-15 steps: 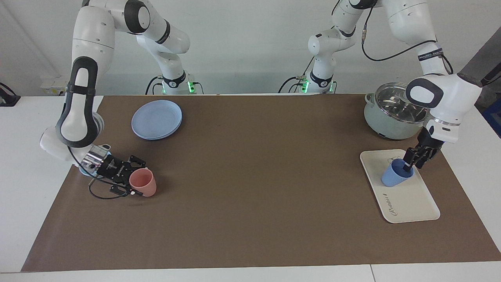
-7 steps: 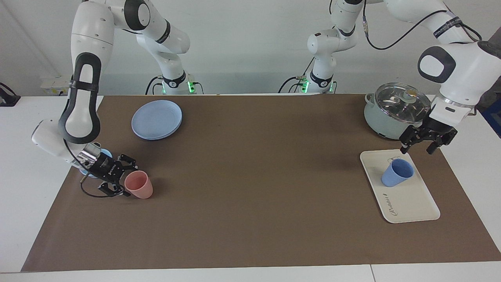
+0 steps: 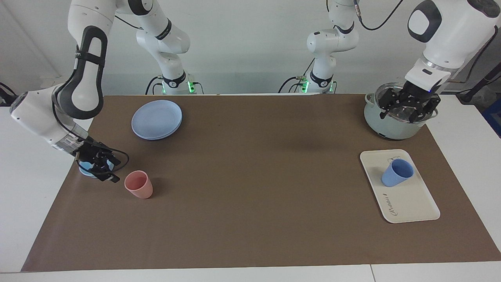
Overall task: Place cup on tray
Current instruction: 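Set the pink cup down on the table with the right gripper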
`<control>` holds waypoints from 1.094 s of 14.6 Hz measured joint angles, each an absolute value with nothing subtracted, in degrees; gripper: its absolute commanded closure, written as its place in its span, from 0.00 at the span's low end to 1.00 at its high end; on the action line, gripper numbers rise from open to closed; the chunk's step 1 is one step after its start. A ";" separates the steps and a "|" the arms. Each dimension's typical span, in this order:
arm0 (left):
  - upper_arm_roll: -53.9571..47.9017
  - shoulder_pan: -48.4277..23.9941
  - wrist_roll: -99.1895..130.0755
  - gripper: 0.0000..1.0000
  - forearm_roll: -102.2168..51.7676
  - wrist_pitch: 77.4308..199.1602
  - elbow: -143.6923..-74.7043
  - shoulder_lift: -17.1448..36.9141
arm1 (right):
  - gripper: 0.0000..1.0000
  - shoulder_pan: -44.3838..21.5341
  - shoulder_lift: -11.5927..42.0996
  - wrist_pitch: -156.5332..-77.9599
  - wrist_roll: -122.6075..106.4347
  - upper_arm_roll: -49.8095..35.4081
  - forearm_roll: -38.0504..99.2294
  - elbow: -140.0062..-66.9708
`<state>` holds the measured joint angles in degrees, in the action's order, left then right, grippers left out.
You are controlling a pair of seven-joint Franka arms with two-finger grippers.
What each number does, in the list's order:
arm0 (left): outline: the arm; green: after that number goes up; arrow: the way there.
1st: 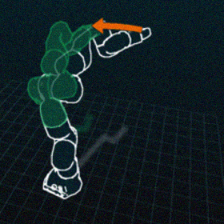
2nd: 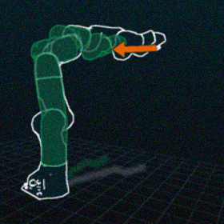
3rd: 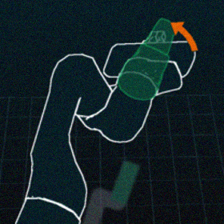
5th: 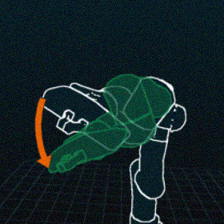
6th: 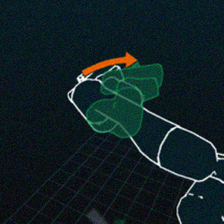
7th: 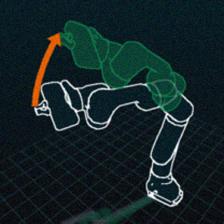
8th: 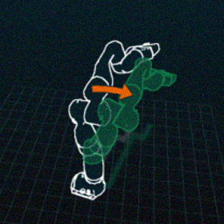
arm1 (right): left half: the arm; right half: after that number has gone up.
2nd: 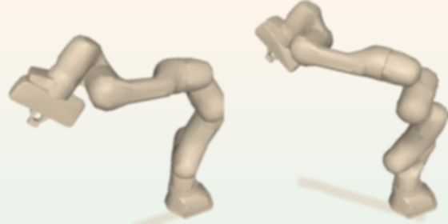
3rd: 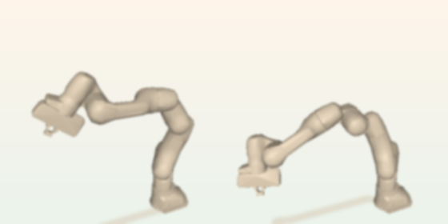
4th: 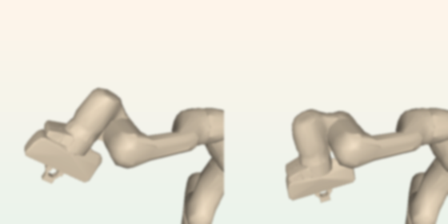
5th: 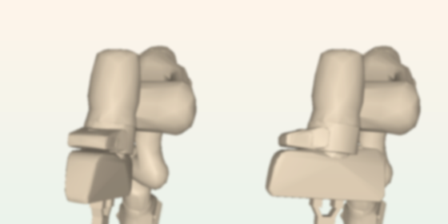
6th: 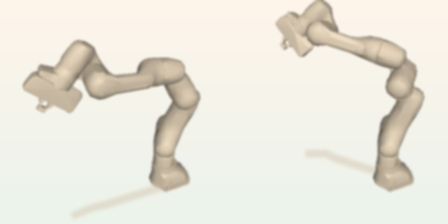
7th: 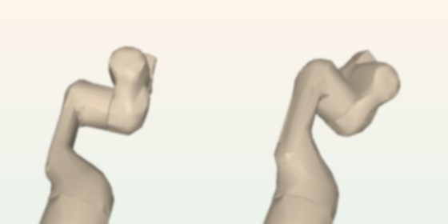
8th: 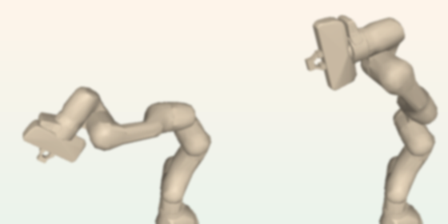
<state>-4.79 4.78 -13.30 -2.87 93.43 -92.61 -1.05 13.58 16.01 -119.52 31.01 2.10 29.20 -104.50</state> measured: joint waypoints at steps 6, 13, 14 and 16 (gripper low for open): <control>-5.94 4.72 -12.85 0.00 -1.93 89.16 -90.61 -1.69 | 0.00 9.56 10.72 -113.51 28.84 1.85 18.39 -104.65; -6.16 4.72 -3.84 0.00 -1.91 88.26 -90.80 -1.84 | 0.00 -0.67 2.61 -107.23 28.40 1.35 2.59 -104.65; -6.20 4.72 -3.44 0.00 -1.91 88.25 -90.85 -1.84 | 0.00 -1.30 1.07 -105.97 26.82 1.30 1.62 -104.61; -6.20 4.72 -3.25 0.00 -1.91 88.25 -90.91 -1.85 | 0.00 -2.38 -2.01 -103.35 22.80 1.22 -0.41 -104.28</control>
<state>-6.20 4.72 -3.25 -1.91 88.25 -90.91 -1.85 -2.38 -2.01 -103.35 22.80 1.22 -0.41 -104.28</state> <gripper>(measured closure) 0.000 0.000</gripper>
